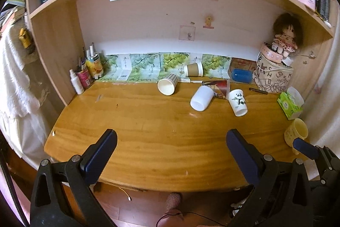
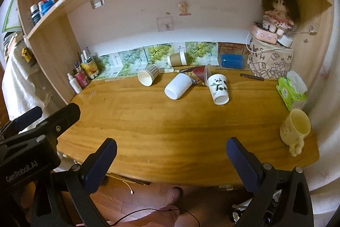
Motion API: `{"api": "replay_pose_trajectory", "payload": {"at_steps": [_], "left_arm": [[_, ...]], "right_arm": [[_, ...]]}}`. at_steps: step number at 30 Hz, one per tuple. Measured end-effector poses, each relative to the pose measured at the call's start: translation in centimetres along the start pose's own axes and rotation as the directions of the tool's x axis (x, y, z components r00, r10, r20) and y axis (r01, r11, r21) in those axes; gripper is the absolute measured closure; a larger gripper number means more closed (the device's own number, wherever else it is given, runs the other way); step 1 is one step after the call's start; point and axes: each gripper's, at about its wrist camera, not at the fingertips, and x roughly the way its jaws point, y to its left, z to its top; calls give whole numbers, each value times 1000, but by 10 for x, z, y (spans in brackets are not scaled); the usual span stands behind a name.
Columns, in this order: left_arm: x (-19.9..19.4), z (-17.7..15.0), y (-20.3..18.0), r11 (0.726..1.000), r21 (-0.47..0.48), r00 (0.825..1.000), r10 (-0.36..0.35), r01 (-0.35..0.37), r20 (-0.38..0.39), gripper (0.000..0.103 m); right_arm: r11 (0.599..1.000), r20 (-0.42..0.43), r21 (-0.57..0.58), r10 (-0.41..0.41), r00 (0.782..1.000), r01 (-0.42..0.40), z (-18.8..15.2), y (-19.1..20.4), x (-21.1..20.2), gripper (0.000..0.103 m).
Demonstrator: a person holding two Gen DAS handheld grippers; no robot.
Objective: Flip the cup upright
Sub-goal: 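Move the left tool toward the gray plaid paper cup lying on its side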
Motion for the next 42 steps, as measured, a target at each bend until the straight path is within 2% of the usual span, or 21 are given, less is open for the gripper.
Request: {"api": "replay_pose_trajectory", "payload": {"at_steps": [18,31,37,42], "left_arm": [[107,75,10,995,98,993,-4,16,-119,0],[195,121,12,989,123,973,-54,83,-226,0],[234,134,16,989,123,959,-50,88,-280,0],[264,144,25,993,76,945,-66,95,-321,0]], "right_arm": [[1000,-84,7,-22,996,23,85,15,97,0],[999,-145,34,-34,989,39,131,19,163,0],[998,-166,38,-43,985,50,146,22,193,0],[997,-180,36,-59,982,66,152,23,217,0]]}}
